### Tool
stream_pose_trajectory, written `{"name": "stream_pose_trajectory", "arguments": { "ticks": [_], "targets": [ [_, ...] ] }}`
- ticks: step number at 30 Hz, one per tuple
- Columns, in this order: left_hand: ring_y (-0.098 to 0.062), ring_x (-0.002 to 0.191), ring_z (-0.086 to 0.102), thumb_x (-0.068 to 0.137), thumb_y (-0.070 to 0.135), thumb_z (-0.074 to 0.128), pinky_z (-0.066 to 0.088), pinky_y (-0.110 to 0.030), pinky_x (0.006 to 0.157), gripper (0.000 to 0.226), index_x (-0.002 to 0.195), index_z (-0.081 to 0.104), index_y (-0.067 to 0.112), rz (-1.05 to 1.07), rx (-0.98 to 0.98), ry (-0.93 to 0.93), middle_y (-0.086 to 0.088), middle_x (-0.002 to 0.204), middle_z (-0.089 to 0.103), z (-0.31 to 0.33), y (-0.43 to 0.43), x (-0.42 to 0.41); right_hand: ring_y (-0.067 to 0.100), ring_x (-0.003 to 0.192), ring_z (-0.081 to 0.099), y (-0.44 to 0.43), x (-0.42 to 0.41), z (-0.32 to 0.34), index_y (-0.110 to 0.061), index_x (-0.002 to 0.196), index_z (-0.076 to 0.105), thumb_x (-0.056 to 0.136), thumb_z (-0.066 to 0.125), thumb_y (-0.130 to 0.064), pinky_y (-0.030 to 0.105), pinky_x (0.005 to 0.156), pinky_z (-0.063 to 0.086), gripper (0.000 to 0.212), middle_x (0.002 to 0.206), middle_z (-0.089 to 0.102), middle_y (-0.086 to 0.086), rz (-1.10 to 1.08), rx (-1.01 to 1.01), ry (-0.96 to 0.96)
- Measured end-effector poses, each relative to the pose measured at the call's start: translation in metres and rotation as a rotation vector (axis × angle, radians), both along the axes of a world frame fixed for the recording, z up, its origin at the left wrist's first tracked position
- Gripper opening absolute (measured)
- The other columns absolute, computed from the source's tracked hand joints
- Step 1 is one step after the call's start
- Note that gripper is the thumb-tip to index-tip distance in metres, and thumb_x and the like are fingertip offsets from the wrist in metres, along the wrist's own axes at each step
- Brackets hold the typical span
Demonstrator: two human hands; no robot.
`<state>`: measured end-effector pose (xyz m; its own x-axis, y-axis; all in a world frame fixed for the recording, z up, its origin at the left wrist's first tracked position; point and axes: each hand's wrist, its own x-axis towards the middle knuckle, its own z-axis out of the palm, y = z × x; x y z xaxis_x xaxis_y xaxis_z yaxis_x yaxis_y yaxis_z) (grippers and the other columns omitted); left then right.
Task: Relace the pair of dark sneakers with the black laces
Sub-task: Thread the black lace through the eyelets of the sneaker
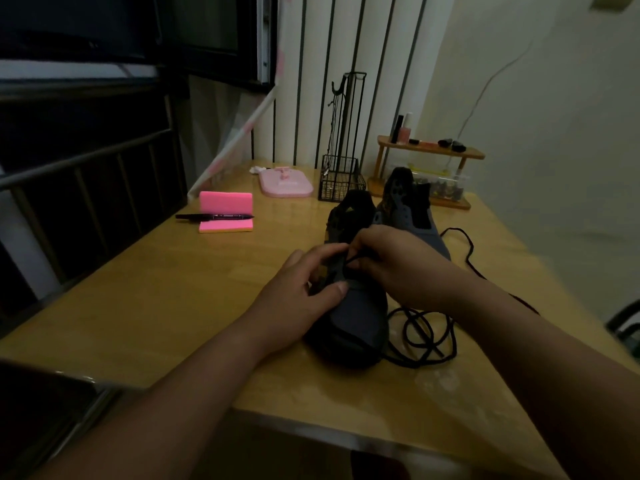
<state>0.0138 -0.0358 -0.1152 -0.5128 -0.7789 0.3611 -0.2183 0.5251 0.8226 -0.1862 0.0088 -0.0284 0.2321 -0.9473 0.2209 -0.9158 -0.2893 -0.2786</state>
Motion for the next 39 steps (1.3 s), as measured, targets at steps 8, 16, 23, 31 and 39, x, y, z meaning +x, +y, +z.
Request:
{"name": "stream_pose_trajectory", "arguments": {
  "ticks": [8,16,23,31,39],
  "targets": [
    [-0.011,0.096,0.055,0.087,0.054,0.062,0.051,-0.032,0.092,0.055,0.139,0.047,0.064,-0.011,0.059,-0.035,0.008,0.106,0.048,0.002,-0.002,-0.002,0.007,0.092,0.053,-0.003,-0.033,0.029,-0.028,0.104,0.062,0.103,0.057,-0.023,0.027,0.075,0.044,0.007,0.101,0.056,-0.010,-0.201,-0.148,-0.082],
    [-0.011,0.096,0.059,0.085,0.062,0.054,0.055,-0.041,0.088,0.067,0.144,0.025,0.075,-0.034,-0.003,-0.261,0.007,0.117,0.056,0.004,0.005,-0.010,0.015,0.074,0.053,-0.014,-0.066,0.047,-0.018,0.100,0.062,0.106,0.057,-0.027,0.025,0.060,0.036,0.013,0.085,0.059,-0.001,-0.491,-0.396,-0.327],
    [-0.008,0.117,0.056,0.104,0.062,0.039,0.053,-0.037,0.096,0.047,0.148,0.024,0.069,0.023,-0.150,-0.276,0.018,0.134,0.051,0.014,0.010,-0.023,0.013,0.082,0.059,0.000,-0.063,0.034,-0.021,0.098,0.066,0.105,0.060,-0.028,0.030,0.068,0.042,0.011,0.089,0.064,-0.002,-0.304,-0.188,-0.439],
    [-0.014,0.105,0.065,0.109,0.055,0.034,0.057,-0.047,0.084,0.023,0.130,0.043,0.052,0.078,-0.198,-0.349,0.011,0.119,0.069,0.039,-0.004,-0.021,0.013,0.067,0.048,-0.003,-0.046,0.049,-0.013,0.102,0.067,0.107,0.057,-0.030,0.031,0.064,0.037,0.020,0.078,0.055,-0.001,-0.230,-0.150,-0.490],
    [-0.016,0.074,0.064,0.110,0.053,0.036,0.051,-0.044,0.068,0.021,0.103,0.047,0.036,0.077,-0.164,-0.308,0.007,0.078,0.064,0.049,-0.011,-0.012,0.010,0.071,0.052,-0.014,-0.031,0.041,-0.019,0.100,0.066,0.107,0.055,-0.033,0.030,0.067,0.039,0.019,0.081,0.058,-0.004,-0.225,-0.078,-0.549]
  ]
}}
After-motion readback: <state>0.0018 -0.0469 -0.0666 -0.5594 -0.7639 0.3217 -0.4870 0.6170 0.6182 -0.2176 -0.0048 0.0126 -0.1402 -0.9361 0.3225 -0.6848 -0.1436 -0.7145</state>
